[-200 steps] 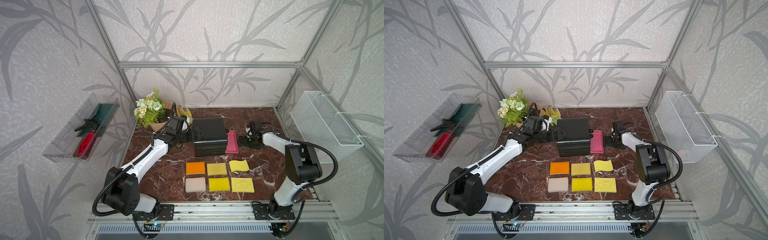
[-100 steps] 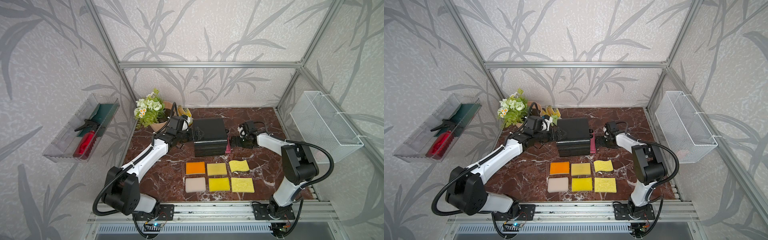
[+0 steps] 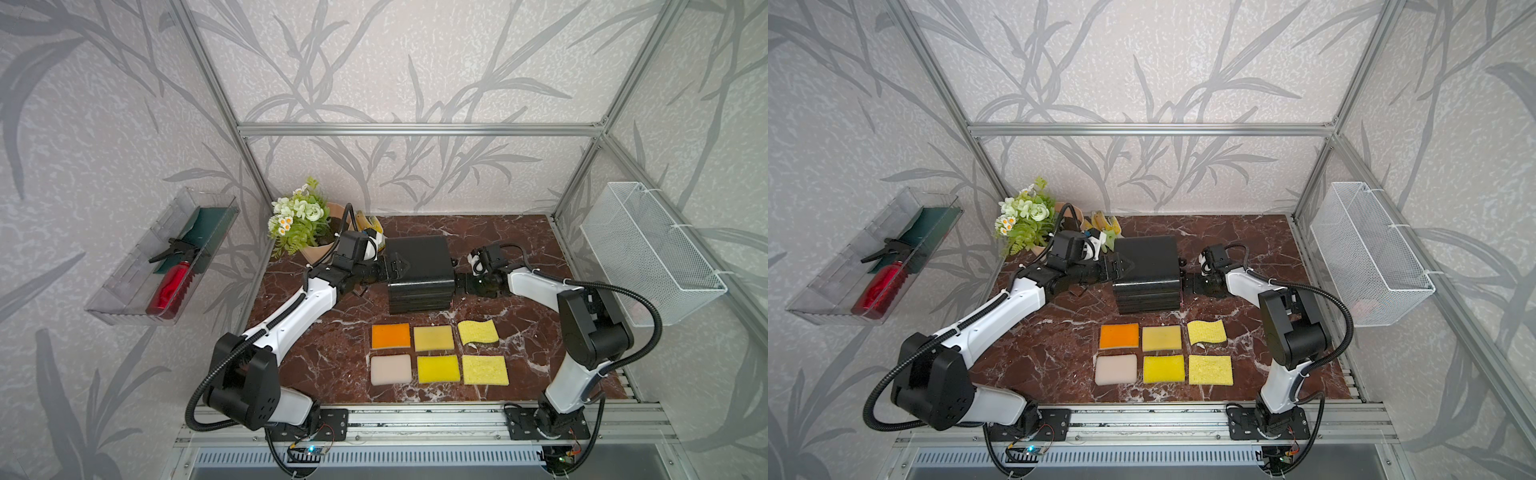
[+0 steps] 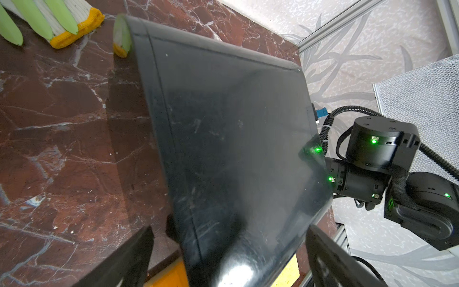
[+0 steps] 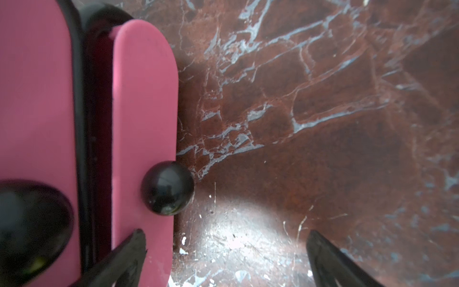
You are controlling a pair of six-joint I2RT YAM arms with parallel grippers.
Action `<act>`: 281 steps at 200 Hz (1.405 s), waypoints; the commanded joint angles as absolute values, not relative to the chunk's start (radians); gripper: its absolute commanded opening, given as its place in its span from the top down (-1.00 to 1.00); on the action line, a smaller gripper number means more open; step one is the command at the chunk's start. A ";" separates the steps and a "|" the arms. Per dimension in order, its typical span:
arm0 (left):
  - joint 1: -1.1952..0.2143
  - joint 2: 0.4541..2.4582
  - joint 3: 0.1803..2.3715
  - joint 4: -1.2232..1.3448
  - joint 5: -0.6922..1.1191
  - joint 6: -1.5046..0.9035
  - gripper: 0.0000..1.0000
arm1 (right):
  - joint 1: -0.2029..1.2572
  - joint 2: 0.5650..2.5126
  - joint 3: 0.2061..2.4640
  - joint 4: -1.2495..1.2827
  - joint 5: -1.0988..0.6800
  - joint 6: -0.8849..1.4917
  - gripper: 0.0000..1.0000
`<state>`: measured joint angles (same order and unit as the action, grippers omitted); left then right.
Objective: Take the sponge out of the drawer
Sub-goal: Close the drawer of the storage box, then reset both arms
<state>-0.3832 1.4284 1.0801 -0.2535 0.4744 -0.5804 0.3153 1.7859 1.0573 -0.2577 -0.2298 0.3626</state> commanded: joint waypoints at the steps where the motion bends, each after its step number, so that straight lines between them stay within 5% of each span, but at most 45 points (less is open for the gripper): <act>1: -0.379 1.435 1.091 -0.225 0.495 -0.584 -0.90 | 0.324 1.773 1.036 -0.231 -0.258 0.386 -0.98; 142: -0.379 1.392 1.066 -0.210 0.498 -0.606 -0.90 | 0.330 1.715 0.965 -0.184 -0.291 0.405 -0.98; 281: -0.374 1.010 1.006 -0.537 -0.029 -0.335 -0.98 | 0.229 1.279 0.902 -0.353 0.027 0.285 -0.98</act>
<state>-0.3775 1.0622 1.0576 -0.4751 0.1478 -0.4301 0.2298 1.4094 0.9298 -0.3061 -0.0841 0.3367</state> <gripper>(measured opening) 0.986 0.992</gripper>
